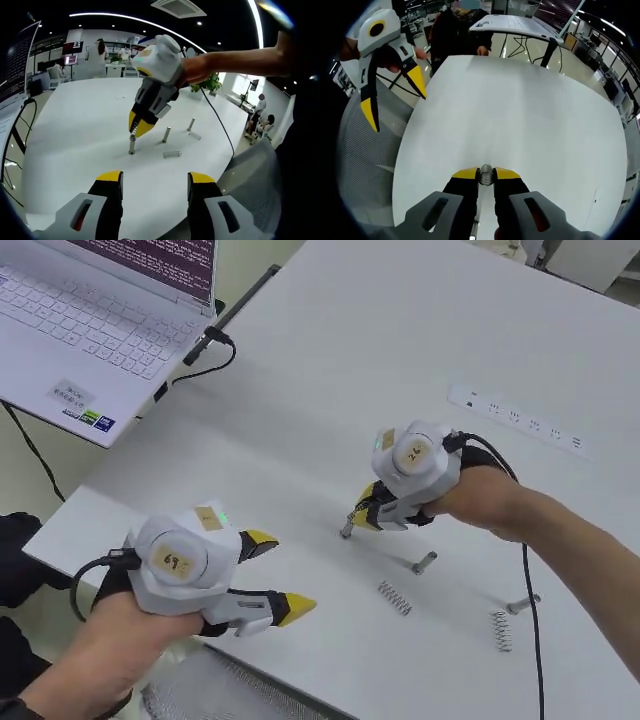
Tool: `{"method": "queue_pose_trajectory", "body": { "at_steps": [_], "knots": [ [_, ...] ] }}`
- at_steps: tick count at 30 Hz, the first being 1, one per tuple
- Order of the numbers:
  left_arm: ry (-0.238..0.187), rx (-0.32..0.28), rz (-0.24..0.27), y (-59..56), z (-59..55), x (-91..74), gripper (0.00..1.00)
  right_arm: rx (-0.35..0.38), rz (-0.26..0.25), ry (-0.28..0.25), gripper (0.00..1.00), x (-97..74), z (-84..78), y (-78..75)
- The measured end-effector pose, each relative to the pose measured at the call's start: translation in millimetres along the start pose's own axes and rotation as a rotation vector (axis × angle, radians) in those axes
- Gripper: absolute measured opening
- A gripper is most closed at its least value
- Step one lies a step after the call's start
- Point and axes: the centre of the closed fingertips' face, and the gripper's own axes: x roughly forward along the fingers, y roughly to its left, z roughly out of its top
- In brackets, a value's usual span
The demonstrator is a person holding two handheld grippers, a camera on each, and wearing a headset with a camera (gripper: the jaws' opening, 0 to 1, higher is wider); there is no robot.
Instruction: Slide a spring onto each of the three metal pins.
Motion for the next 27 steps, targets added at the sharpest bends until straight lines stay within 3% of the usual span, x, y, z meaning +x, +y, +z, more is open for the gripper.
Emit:
{"method": "queue_pose_trajectory", "body": {
  "at_steps": [15, 27],
  "knots": [
    [-0.003, -0.010, -0.006, -2.8, 0.0, 3.3, 0.46, -0.033, 0.023, 0.038, 0.09, 17.6, -5.0, 1.5],
    [0.000, -0.018, -0.001, 1.5, -2.0, 2.2, 0.46, -0.059, 0.051, 0.071, 0.09, 36.5, -9.5, 5.5]
  ]
}}
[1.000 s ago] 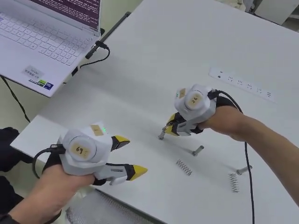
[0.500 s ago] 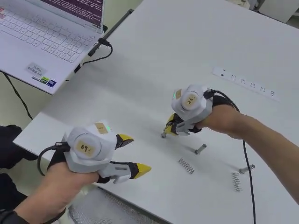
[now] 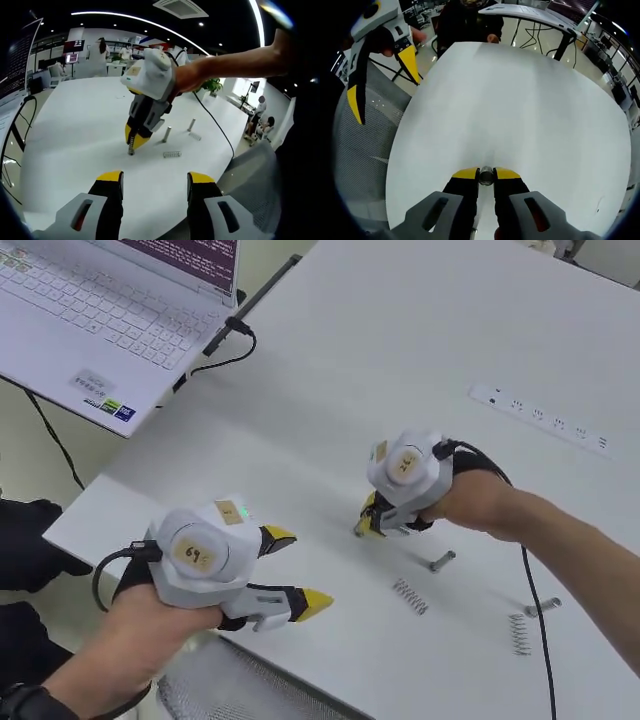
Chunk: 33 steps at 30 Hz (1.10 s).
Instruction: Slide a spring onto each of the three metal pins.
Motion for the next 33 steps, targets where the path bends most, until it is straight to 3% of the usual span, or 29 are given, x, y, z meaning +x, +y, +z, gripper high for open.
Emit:
{"method": "queue_pose_trajectory", "body": {
  "at_steps": [16, 23, 33],
  "knots": [
    [0.002, -0.003, -0.001, 1.4, -0.4, 1.2, 0.46, -0.009, 0.010, 0.029, 0.10, 15.4, -4.9, -0.2],
    [-0.001, -0.007, 0.000, 0.9, -0.5, 1.4, 0.46, 0.000, -0.003, 0.032, 0.19, 10.9, -6.5, 0.6],
    [-0.015, -0.005, -0.005, -1.8, 6.0, 1.9, 0.45, 0.004, -0.025, 0.008, 0.21, -3.5, -5.9, 3.9]
  ]
}}
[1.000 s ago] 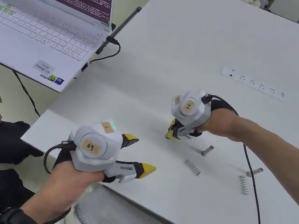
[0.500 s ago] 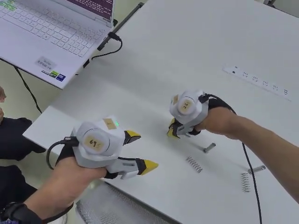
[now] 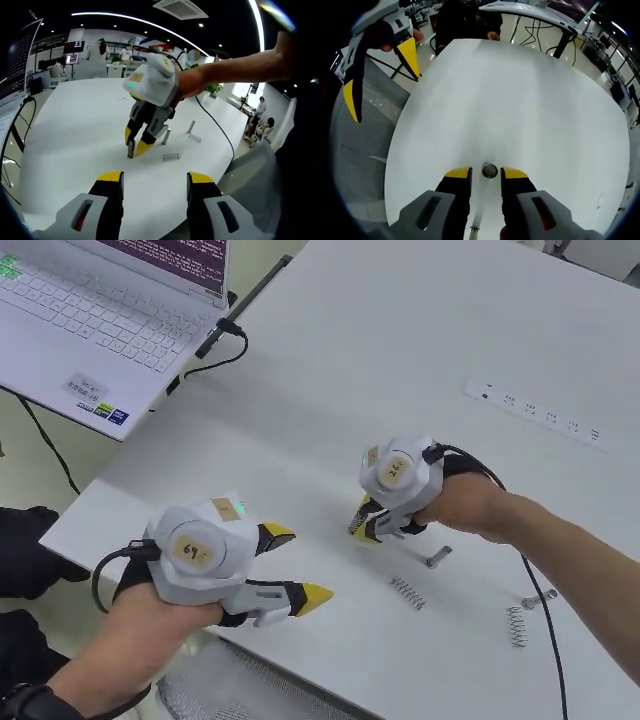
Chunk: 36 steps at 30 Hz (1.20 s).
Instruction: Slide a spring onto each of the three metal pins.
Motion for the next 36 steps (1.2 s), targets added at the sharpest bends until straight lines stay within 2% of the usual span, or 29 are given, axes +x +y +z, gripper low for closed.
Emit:
{"method": "queue_pose_trajectory", "body": {
  "at_steps": [6, 13, 17, 25, 36],
  "knots": [
    [-0.007, 0.006, 0.006, 0.0, 3.1, -0.1, 0.49, 0.003, -0.024, -0.017, 0.23, -11.1, 2.7, -1.0],
    [-0.012, -0.004, 0.007, -2.2, 4.8, -1.0, 0.52, 0.015, -0.057, -0.026, 0.24, -26.0, -3.3, -0.1],
    [-0.022, -0.023, 0.016, -2.2, 6.4, -1.7, 0.53, 0.061, -0.095, -0.044, 0.24, -38.2, -11.1, 0.7],
    [-0.039, -0.042, 0.020, -4.0, 10.6, -2.6, 0.53, 0.119, -0.134, -0.058, 0.24, -56.2, -31.2, 14.4],
    [-0.046, -0.030, 0.019, -7.7, 15.5, -2.3, 0.55, 0.224, -0.171, -0.096, 0.24, -71.3, -56.5, 32.2]
  ]
}}
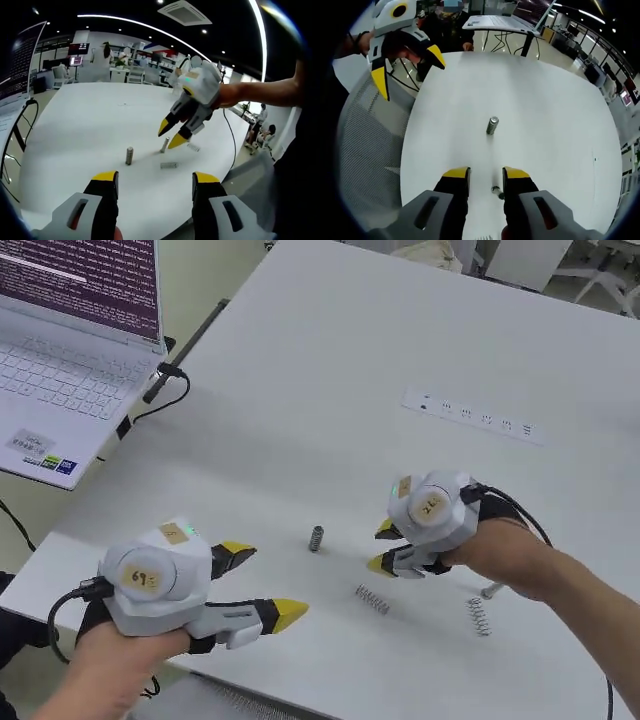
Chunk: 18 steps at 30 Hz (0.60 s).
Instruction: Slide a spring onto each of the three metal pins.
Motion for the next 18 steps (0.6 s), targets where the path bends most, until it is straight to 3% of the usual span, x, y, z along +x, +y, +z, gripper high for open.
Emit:
{"method": "queue_pose_trajectory", "body": {
  "at_steps": [18],
  "knots": [
    [0.022, 0.018, -0.007, -4.5, -0.2, 0.6, 0.57, 0.150, -0.024, -0.028, 0.25, -11.1, -40.6, 20.1]
  ]
}}
